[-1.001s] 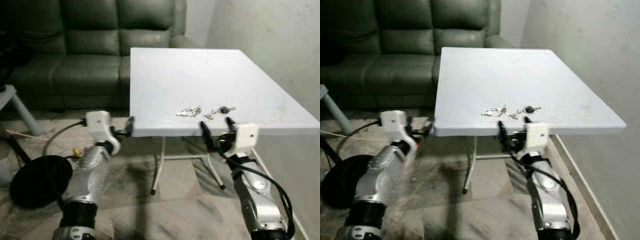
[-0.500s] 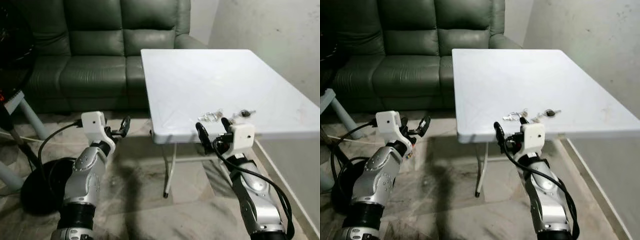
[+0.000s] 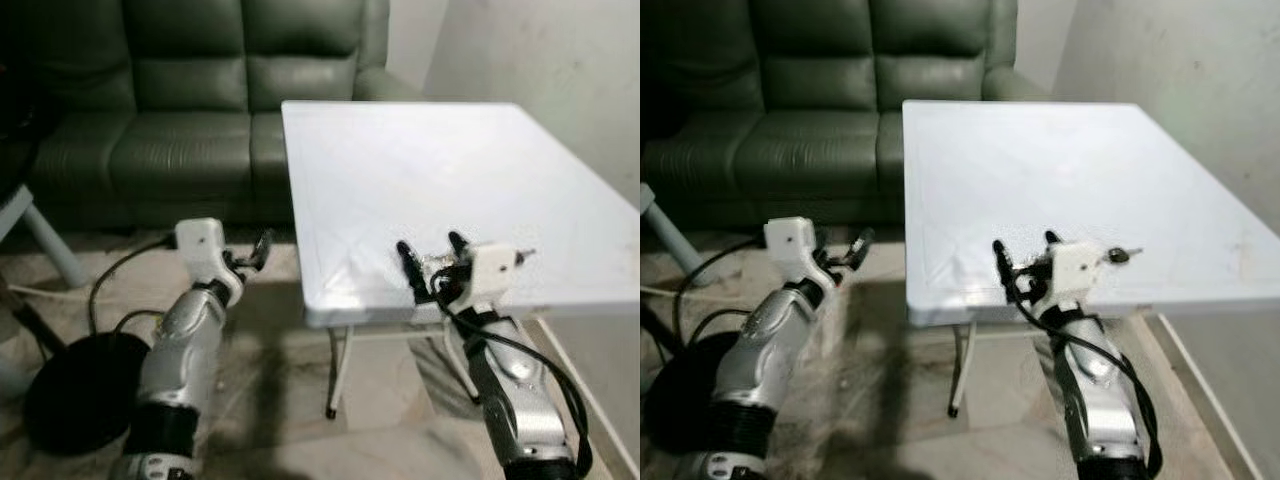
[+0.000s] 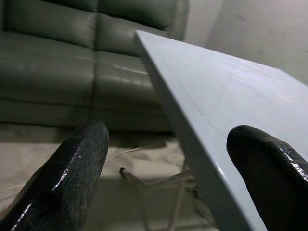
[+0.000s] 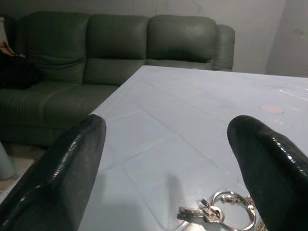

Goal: Hang keys on a hook

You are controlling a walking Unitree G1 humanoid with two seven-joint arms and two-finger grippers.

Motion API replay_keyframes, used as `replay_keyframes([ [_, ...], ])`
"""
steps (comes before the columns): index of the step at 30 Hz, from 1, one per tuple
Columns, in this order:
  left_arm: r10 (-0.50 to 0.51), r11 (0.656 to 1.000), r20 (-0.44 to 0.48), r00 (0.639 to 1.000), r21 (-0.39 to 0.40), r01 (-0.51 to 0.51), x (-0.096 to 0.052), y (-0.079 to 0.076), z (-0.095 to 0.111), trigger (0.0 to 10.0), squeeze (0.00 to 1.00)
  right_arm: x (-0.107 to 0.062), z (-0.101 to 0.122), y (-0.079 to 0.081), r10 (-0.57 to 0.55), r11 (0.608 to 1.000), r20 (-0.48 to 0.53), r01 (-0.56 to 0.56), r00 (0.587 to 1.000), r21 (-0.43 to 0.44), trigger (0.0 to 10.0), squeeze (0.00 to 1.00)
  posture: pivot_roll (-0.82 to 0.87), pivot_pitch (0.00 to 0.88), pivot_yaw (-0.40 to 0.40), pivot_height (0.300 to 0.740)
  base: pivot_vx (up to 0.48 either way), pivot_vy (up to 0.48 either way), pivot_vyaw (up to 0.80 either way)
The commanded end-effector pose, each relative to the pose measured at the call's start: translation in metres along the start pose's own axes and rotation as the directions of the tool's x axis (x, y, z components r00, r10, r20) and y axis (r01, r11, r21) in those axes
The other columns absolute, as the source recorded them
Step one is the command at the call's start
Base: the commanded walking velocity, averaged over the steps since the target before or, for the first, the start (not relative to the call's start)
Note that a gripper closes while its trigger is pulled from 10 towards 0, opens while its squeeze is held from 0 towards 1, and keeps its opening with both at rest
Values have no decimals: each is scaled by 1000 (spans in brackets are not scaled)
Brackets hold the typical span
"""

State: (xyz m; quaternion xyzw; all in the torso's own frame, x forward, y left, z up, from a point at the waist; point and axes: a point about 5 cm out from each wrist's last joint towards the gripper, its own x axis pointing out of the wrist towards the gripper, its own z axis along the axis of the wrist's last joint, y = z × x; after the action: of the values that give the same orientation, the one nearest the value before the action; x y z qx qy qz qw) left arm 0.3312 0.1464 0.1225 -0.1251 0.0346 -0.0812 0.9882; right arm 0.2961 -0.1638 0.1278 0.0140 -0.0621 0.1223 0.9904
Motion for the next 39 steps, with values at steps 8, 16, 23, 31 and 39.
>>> replay_keyframes([
  [8,24,1000,14,1000,-10,-24,-1,5,8,10000,0,-2,-2,-9,-40,998,-34,39,999,-42,10000,0,-90,0,-62,740,0,0,0],
  [16,143,973,10,990,-187,-138,-1,11,11,10000,0,2,-3,-20,-79,990,-71,71,994,-118,10000,0,-59,41,-86,740,0,0,0],
  [23,183,980,-21,983,-71,-184,3,-3,6,10000,0,12,4,-18,-53,995,-60,47,997,-93,10000,0,-49,60,-91,740,0,0,0],
  [31,-64,992,-1,998,112,64,3,-35,21,10000,0,15,6,-10,-49,997,-46,46,998,-64,10000,0,-51,48,-86,740,0,0,0],
  [39,-153,971,-43,987,180,158,-3,-37,19,10000,0,22,8,-2,-50,999,-46,50,998,-4,10000,0,-48,54,-69,740,0,0,0],
])
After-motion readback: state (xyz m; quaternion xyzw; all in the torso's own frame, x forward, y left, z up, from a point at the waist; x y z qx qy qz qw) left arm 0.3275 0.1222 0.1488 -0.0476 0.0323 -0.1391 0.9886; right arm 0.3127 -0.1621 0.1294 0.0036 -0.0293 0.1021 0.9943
